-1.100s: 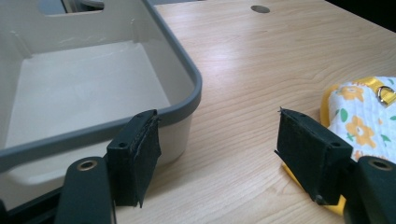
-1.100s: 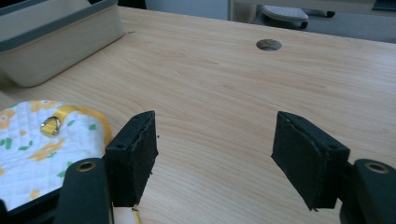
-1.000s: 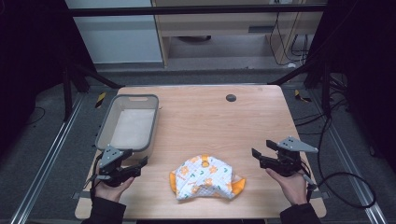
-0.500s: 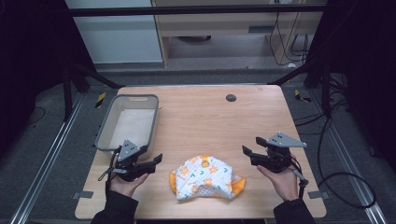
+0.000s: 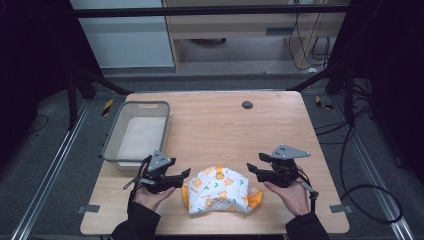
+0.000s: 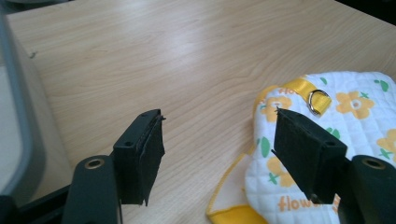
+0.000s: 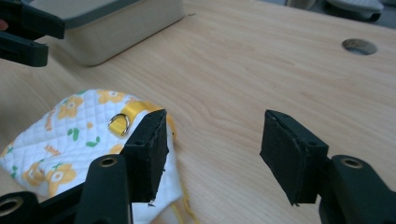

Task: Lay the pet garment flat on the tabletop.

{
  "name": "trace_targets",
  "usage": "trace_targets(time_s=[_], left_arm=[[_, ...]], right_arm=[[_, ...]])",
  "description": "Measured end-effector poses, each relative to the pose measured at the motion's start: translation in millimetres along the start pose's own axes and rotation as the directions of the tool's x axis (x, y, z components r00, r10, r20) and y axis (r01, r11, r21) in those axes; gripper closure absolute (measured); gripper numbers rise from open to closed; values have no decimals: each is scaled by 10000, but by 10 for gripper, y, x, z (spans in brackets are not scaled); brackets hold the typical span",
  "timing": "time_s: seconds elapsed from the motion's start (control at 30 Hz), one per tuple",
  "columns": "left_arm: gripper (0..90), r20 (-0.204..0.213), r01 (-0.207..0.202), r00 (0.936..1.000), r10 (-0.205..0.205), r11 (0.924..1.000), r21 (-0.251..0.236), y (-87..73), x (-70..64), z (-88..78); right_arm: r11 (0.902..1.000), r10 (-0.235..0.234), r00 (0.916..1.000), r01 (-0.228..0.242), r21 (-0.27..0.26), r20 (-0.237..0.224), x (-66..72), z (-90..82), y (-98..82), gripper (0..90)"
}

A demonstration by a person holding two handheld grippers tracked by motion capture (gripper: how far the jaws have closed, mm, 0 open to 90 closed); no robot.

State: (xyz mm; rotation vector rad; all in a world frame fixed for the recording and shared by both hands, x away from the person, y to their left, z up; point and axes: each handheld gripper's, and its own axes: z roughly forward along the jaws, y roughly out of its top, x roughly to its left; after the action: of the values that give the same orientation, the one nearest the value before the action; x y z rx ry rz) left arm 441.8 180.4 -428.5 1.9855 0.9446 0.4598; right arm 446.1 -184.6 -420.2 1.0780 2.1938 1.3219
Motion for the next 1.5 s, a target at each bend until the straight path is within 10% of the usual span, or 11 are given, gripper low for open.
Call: trace_targets(time_s=[0.53, 1.03, 1.3, 1.5], left_arm=[[392, 543, -383, 9980, 317, 9915, 1241, -137, -150, 268], [783, 1393, -61, 9900, -231, 9786, 2056, -232, -219, 401], [837, 1590, 19, 9869, -264, 9884, 1517, -172, -225, 293], [842, 1641, -494, 9854, 443, 9984, 272, 55, -317, -14]], right_arm=[[9934, -186, 9969, 272, 1111, -771, 154, 253, -207, 442], [9786, -333, 9881, 627, 1959, -1502, 234, 399, -303, 762], [9825, -212, 9870, 501, 1794, -1595, 244, 349, -262, 812], [9962, -594, 9867, 683, 546, -1513, 309, 97, -78, 813]])
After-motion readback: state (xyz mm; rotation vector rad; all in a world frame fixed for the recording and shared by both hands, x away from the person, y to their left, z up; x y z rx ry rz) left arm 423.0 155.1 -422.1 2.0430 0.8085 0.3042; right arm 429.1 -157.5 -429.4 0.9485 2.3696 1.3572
